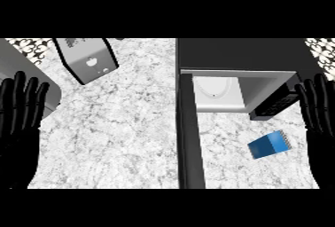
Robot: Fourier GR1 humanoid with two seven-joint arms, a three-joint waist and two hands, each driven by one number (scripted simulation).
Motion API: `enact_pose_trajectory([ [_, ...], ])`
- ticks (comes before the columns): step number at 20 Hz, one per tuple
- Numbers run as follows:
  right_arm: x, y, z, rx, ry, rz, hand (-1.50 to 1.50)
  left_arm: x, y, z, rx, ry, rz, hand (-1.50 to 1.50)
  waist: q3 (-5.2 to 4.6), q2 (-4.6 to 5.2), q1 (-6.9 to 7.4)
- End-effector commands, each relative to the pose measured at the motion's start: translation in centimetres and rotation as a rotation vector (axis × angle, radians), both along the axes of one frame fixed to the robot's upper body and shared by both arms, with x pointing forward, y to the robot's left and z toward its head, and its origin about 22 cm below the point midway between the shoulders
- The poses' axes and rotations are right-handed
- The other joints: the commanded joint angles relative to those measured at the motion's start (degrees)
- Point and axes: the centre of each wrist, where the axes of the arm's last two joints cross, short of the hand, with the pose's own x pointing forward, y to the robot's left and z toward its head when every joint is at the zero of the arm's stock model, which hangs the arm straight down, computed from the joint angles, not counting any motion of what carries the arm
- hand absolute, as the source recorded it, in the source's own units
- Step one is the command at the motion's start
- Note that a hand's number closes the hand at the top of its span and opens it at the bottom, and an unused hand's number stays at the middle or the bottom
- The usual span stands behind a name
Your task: Pick up the milk, place it into the microwave and close the microwave
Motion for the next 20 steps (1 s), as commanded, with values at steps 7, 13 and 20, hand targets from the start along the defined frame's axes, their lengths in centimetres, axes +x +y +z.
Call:
enact_pose_trajectory([
  [7, -0.3, 2.0, -0.2, 0.176, 0.101, 0.043, -1.50, 0.2, 0.2, -1.1, -0.080, 0.142, -0.028, -1.50, 1.27, 1.18, -0.25],
  [13, -3.6, 3.3, 0.2, 0.211, 0.099, 0.055, -1.50, -3.7, -0.1, -1.6, -0.114, 0.172, -0.038, -1.50, 1.24, 1.08, -0.10],
  [20, -3.9, 3.9, -2.8, 0.169, 0.107, -0.048, -1.50, -6.4, -0.6, -3.4, -0.106, 0.166, -0.021, -1.50, 1.24, 1.15, -0.12],
])
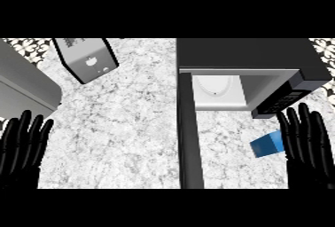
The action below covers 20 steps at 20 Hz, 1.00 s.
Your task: Pick up the milk, place it into the microwave and close the microwave
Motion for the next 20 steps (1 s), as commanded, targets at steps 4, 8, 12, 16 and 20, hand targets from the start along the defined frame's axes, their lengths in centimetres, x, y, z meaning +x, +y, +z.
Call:
enact_pose_trajectory([
  [4, -0.3, -0.7, -1.1, -0.050, 0.009, -0.152, -1.50, -2.4, 0.8, -1.1, 0.008, 0.006, 0.016, -1.50, 0.01, 0.06, -0.02],
  [8, 1.4, -0.1, -2.1, -0.093, 0.004, -0.242, -1.50, -2.4, -0.7, -1.7, 0.000, -0.026, 0.012, -1.50, 0.01, 0.14, 0.14],
  [12, 0.6, -1.5, -1.9, -0.134, -0.007, -0.313, -1.50, -4.3, -0.8, -1.7, -0.013, 0.013, 0.007, -1.50, 0.01, 0.08, 0.05],
  [16, 1.2, -1.8, -3.7, -0.129, 0.011, -0.360, -1.50, -4.9, -0.5, -1.1, 0.010, 0.007, -0.005, -1.50, 0.03, 0.10, 0.05],
  [20, 3.2, -2.4, -7.6, -0.118, 0.031, -0.342, -1.50, -6.1, 1.3, -2.9, 0.007, 0.004, -0.002, -1.50, 0.03, 0.12, 0.44],
])
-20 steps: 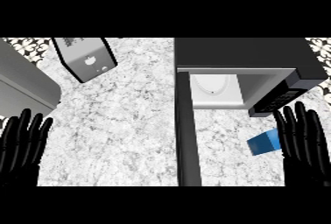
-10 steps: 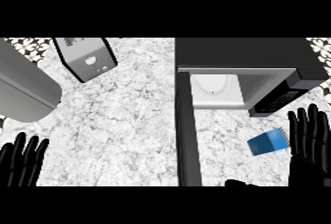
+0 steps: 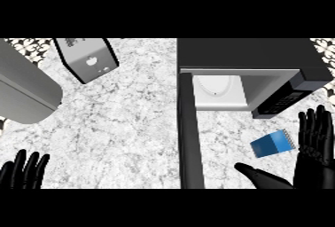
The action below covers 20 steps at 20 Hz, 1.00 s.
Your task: Pick up the milk, place it into the microwave and close the microwave
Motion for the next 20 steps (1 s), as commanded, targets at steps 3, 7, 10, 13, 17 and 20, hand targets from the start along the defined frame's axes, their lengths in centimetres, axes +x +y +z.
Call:
enact_pose_trajectory([
  [3, -0.6, -2.8, -2.4, 0.005, 0.029, -0.028, -1.50, -0.9, 0.2, -0.1, -0.003, 0.004, 0.008, -1.50, 0.01, -0.01, -0.19],
  [7, 1.8, -2.4, -4.8, -0.035, 0.057, -0.088, -1.50, -2.3, -1.0, -0.2, 0.007, -0.004, -0.010, -1.50, 0.02, 0.00, 0.18],
  [10, 0.5, -5.1, -5.6, -0.067, 0.082, -0.110, -1.50, -2.3, 1.1, 0.6, 0.003, -0.018, 0.002, -1.50, 0.01, 0.00, -0.02],
  [13, 0.5, -6.5, -7.0, -0.048, 0.067, -0.142, -1.50, -2.8, 1.1, -0.4, -0.017, -0.026, 0.000, -1.50, 0.01, 0.00, 0.06],
  [17, 1.7, -7.5, -8.2, -0.051, 0.118, -0.136, -1.50, -1.8, 0.0, -1.7, 0.005, -0.006, -0.008, -1.50, 0.01, 0.03, 0.07],
  [20, -0.9, -7.0, -9.2, -0.063, 0.129, -0.100, -1.50, -1.8, 2.2, -1.6, 0.017, -0.029, 0.008, -1.50, -0.02, -0.01, -0.11],
])
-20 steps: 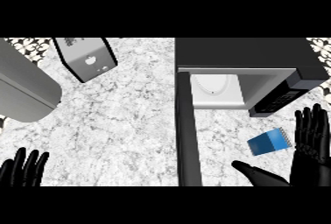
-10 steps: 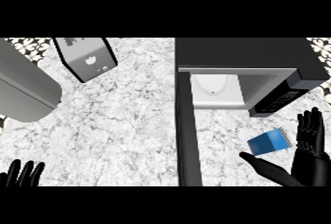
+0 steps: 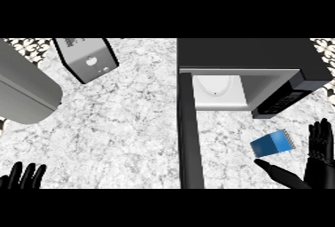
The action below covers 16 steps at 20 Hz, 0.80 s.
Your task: Pick up the milk, place it into the microwave and close the microwave
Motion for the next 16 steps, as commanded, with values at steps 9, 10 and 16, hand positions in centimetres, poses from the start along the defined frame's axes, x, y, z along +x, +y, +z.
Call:
enact_pose_trajectory([
  [9, 1.5, -4.8, -3.8, -0.016, 0.121, 0.023, -1.50, 0.0, -0.8, 0.4, -0.011, 0.008, 0.014, -1.50, 0.00, 0.05, 0.16],
  [10, -0.3, -3.5, -6.0, -0.014, 0.117, 0.016, -1.50, -1.5, -0.1, 1.8, -0.018, -0.001, 0.004, -1.50, 0.01, 0.00, 0.25],
  [16, 1.4, -6.9, -6.6, -0.018, 0.128, -0.018, -1.50, -1.4, -0.4, -1.7, -0.004, 0.014, -0.007, -1.50, 0.01, 0.02, 0.43],
])
